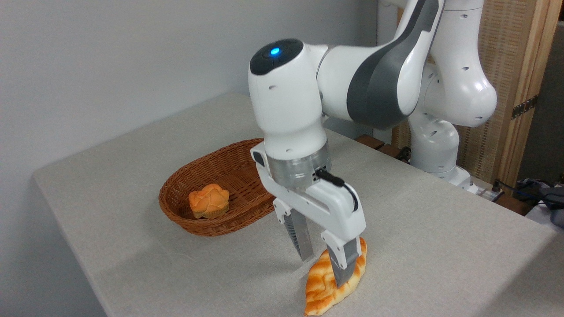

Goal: Put bread into the basket
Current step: 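Close the gripper fingers around the braided loaf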

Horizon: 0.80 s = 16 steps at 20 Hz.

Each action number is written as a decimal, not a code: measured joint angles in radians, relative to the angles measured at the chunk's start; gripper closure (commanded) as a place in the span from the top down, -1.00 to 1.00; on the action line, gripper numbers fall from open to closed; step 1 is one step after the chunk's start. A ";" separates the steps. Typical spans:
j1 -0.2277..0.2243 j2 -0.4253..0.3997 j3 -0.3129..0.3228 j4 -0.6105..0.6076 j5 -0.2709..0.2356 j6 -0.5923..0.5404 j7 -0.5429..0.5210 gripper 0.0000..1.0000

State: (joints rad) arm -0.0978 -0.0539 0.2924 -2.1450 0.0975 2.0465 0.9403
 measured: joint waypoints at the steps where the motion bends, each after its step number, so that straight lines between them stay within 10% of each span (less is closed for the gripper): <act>1: 0.000 0.008 0.000 -0.001 0.000 0.012 0.002 1.00; 16: 0.003 0.018 0.016 -0.014 0.083 0.018 0.190 0.78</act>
State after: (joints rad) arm -0.0949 -0.0362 0.3086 -2.1587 0.1807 2.0641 1.1305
